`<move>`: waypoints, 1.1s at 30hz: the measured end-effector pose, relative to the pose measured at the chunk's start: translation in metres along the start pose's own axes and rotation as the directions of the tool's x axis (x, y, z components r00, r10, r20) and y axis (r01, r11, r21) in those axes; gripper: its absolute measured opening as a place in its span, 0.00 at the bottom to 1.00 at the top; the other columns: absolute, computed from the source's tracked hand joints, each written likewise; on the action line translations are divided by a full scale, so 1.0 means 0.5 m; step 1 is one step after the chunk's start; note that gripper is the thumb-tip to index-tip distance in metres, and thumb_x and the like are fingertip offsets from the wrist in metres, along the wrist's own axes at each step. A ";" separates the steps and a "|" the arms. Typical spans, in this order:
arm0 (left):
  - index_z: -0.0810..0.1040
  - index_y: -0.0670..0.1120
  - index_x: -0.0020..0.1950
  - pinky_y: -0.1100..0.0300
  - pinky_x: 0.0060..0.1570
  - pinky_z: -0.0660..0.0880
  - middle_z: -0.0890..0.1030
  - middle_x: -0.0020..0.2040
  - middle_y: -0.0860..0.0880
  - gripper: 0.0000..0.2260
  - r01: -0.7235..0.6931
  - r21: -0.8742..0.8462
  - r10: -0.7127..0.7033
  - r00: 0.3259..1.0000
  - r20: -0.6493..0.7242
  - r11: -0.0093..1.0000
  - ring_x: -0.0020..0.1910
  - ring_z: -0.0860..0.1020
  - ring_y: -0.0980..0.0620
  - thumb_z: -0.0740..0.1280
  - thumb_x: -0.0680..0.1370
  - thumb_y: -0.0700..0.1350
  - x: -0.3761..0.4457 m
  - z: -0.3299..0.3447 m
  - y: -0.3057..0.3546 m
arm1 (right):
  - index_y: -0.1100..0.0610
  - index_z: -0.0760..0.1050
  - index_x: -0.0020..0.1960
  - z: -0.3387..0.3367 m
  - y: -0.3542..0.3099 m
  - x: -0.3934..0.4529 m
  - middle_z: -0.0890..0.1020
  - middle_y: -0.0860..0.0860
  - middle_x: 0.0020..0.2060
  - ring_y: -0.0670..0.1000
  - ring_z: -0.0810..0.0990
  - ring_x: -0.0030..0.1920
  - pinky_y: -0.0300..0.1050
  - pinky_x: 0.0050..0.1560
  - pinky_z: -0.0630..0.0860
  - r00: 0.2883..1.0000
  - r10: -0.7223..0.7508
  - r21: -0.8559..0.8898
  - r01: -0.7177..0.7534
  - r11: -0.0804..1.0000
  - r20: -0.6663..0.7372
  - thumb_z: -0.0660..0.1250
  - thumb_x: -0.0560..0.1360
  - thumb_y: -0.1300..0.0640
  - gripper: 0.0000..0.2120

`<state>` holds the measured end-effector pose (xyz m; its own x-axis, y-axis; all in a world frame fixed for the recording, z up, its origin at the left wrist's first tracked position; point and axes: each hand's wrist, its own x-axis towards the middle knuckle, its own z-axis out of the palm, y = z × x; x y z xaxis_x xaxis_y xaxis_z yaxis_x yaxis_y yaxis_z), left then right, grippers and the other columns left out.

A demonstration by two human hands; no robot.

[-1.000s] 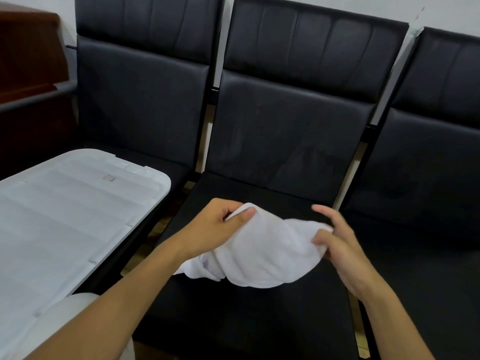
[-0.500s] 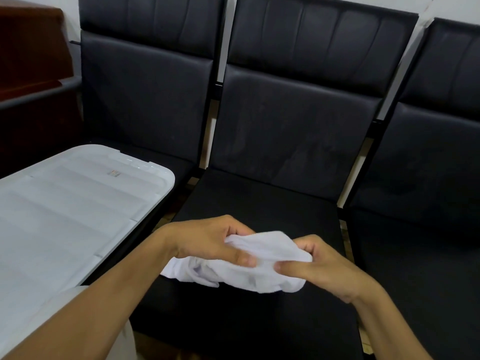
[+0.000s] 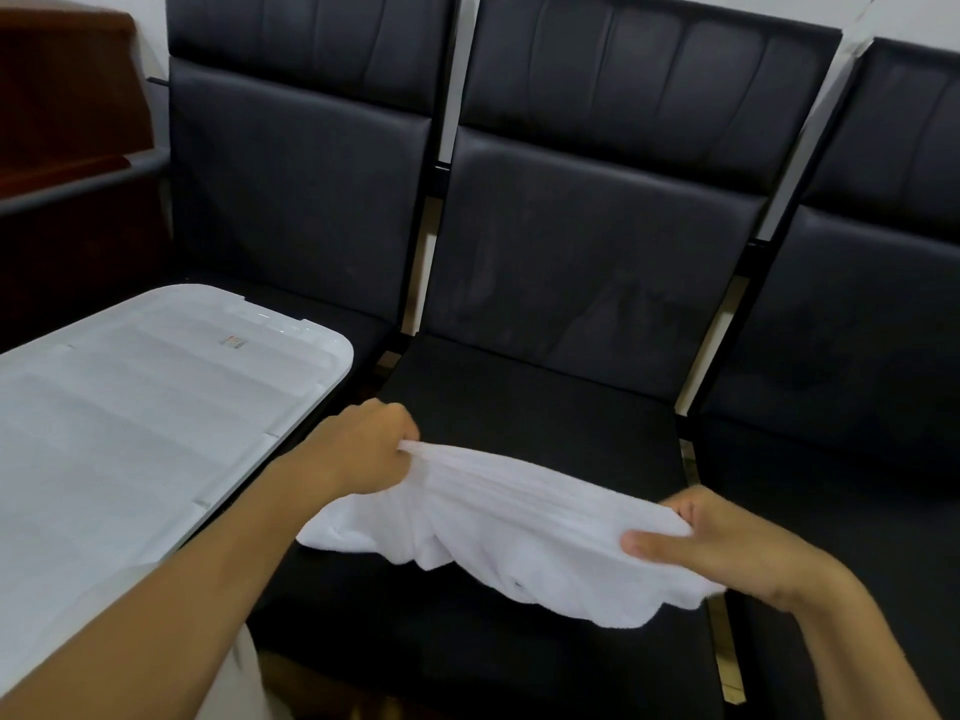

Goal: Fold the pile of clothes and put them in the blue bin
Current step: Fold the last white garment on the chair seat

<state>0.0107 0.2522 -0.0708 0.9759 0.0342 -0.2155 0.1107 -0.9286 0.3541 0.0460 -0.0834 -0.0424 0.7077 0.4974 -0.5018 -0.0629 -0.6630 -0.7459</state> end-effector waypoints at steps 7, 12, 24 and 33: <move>0.69 0.45 0.68 0.55 0.55 0.73 0.73 0.55 0.47 0.17 0.196 0.408 -0.327 0.901 0.284 0.892 0.54 0.75 0.47 0.59 0.79 0.40 -0.014 -0.023 -0.005 | 0.63 0.84 0.47 -0.049 0.031 -0.031 0.85 0.57 0.46 0.51 0.83 0.46 0.39 0.43 0.77 0.943 0.173 0.047 -0.194 0.980 0.285 0.77 0.66 0.44 0.22; 0.71 0.46 0.66 0.53 0.55 0.70 0.75 0.56 0.46 0.16 0.383 0.324 -0.409 0.912 0.016 0.865 0.59 0.75 0.43 0.55 0.80 0.38 -0.005 -0.046 -0.036 | 0.56 0.83 0.49 -0.039 0.062 0.022 0.86 0.53 0.42 0.50 0.85 0.43 0.42 0.42 0.80 0.965 0.170 -0.107 -0.194 0.975 -0.202 0.68 0.79 0.54 0.07; 0.82 0.37 0.55 0.66 0.57 0.68 0.77 0.55 0.49 0.16 -0.292 0.055 0.174 0.399 -0.900 0.955 0.57 0.74 0.54 0.62 0.73 0.26 -0.061 -0.105 -0.071 | 0.58 0.79 0.55 -0.047 0.004 -0.038 0.80 0.42 0.50 0.37 0.78 0.52 0.30 0.55 0.73 0.192 -0.668 -0.573 0.382 0.725 -0.719 0.67 0.75 0.68 0.11; 0.61 0.53 0.78 0.62 0.64 0.67 0.66 0.75 0.52 0.26 0.107 0.424 -0.347 0.764 0.544 0.899 0.70 0.70 0.52 0.64 0.81 0.51 -0.093 -0.015 -0.153 | 0.52 0.82 0.57 0.047 0.154 -0.042 0.86 0.49 0.51 0.46 0.84 0.51 0.41 0.54 0.80 0.905 0.317 -0.273 -0.240 0.931 0.285 0.71 0.75 0.47 0.14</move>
<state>-0.0419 0.3246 -0.0808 0.6049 0.1478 -0.7825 0.1241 -0.9881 -0.0908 0.0100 -0.1319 -0.0996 0.4193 0.3996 -0.8152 -0.0359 -0.8899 -0.4547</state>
